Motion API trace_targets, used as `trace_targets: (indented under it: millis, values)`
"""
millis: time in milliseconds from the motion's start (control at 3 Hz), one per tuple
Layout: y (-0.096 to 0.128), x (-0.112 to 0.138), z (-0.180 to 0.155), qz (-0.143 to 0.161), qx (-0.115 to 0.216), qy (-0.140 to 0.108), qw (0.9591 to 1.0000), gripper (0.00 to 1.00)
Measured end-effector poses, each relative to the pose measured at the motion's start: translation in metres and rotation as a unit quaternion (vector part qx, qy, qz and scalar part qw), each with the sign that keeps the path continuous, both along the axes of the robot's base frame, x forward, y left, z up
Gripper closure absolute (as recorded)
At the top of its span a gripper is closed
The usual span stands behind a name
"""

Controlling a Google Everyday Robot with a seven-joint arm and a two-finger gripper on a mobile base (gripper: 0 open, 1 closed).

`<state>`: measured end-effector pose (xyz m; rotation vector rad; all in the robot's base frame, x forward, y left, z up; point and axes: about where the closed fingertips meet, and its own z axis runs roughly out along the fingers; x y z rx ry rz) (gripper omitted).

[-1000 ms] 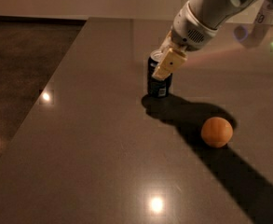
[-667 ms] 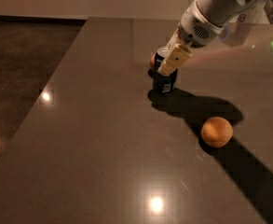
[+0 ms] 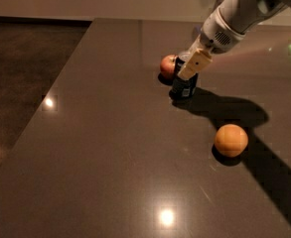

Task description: Move pepsi can near apple

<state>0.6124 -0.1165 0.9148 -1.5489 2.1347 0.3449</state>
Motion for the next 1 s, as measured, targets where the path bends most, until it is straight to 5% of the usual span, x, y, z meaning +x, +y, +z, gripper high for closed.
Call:
trace_targets:
  millis: [333,667,1000]
  values:
    - [-0.0039,0.0035,-0.005,-0.005,0.001,-0.01,0.9999,0.2]
    - [-0.0018,0.0037,-0.0066,-0.003,0.001,-0.008,1.0,0.0]
    - [-0.0018,0.0037,-0.0066,-0.003,0.001,-0.008,1.0,0.0]
